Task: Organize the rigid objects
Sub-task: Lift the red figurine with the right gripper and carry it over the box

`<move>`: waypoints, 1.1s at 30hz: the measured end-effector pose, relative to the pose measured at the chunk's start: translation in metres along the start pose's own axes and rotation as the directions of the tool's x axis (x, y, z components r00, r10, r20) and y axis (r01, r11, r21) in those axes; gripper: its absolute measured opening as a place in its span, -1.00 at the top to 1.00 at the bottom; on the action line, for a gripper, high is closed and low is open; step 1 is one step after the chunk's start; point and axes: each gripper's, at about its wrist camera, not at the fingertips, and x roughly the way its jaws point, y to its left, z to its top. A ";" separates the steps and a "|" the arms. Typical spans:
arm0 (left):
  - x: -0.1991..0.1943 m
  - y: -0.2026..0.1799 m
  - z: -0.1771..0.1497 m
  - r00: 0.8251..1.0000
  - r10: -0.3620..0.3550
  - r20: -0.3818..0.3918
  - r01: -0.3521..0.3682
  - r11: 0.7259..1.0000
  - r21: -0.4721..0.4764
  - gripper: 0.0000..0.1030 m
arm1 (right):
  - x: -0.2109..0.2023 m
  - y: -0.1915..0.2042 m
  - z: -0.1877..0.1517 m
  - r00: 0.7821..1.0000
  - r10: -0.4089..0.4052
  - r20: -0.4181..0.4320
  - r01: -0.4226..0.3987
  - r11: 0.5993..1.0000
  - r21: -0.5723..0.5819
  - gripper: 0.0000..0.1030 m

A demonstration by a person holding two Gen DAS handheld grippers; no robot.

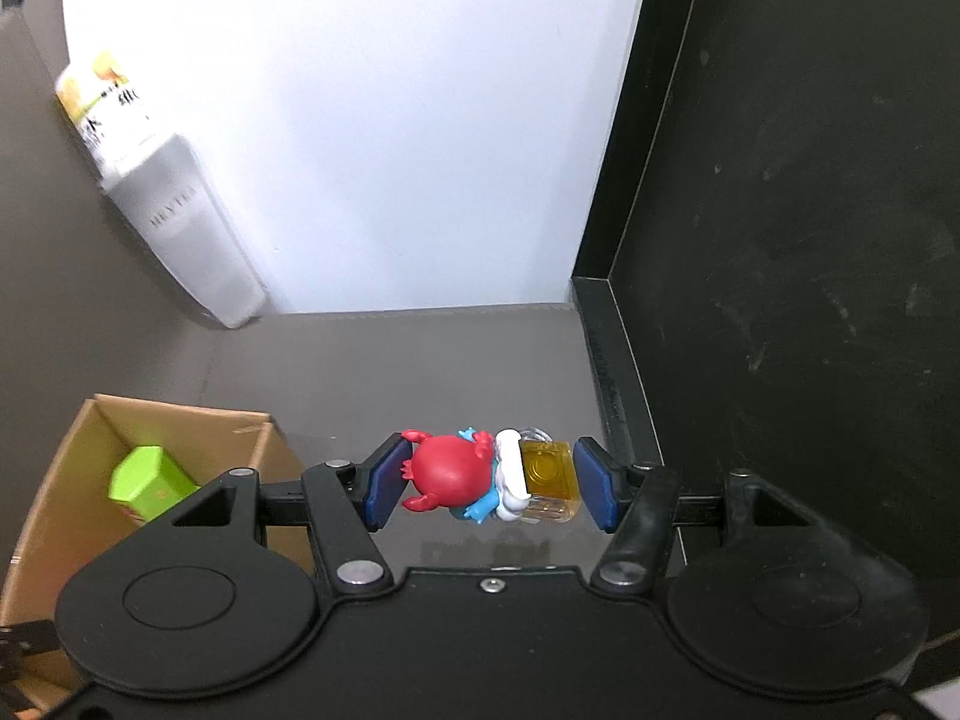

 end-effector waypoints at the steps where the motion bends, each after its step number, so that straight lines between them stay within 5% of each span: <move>1: 0.000 0.000 0.000 1.000 0.000 0.001 0.000 1.000 0.001 0.78 | -0.004 0.001 0.001 1.000 0.004 0.001 -0.004 1.000 0.001 -0.13; 33: -0.003 0.004 -0.001 0.999 -0.038 0.000 0.038 0.999 -0.014 0.76 | -0.073 0.050 0.010 0.974 0.207 -0.088 -0.210 0.977 -0.034 -0.13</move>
